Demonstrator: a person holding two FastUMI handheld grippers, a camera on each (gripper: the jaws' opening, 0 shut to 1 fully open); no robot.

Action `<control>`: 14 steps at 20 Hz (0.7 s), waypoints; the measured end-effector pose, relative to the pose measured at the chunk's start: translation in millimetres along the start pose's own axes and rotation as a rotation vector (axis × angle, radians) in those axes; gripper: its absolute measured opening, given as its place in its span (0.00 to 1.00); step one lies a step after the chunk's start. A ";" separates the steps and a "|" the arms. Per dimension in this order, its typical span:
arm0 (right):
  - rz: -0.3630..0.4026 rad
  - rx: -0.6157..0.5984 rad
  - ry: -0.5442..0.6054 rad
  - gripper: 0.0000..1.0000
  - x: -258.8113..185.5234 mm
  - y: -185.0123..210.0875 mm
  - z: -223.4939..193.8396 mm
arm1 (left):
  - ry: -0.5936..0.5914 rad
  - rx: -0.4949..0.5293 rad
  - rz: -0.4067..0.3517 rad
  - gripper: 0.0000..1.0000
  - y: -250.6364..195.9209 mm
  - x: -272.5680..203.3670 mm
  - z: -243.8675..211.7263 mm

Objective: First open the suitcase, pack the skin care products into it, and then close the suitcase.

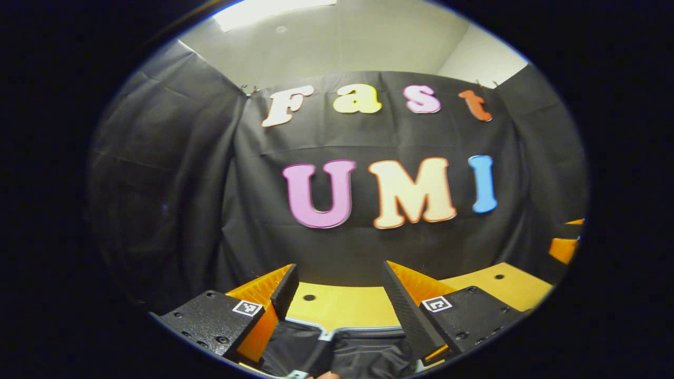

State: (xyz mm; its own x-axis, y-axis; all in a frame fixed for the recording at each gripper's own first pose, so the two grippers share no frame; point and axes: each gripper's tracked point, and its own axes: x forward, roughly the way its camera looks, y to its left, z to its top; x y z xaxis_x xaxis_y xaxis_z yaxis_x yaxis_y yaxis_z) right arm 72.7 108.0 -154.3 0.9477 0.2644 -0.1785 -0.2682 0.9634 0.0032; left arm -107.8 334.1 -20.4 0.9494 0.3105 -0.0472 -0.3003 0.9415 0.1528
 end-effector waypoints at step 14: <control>-0.053 0.074 0.058 0.99 -38.9 -67.5 -27.7 | 0.202 -0.095 -0.245 0.96 -103.7 -26.7 -43.9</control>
State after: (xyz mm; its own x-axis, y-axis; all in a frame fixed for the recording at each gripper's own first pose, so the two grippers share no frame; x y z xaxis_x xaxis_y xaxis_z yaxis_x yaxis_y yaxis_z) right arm 49.1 31.4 -174.8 0.9481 0.2125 -0.2367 -0.2029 0.9771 0.0642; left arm -106.1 233.9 -78.4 0.9598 0.0840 -0.2678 -0.0815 0.9965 0.0205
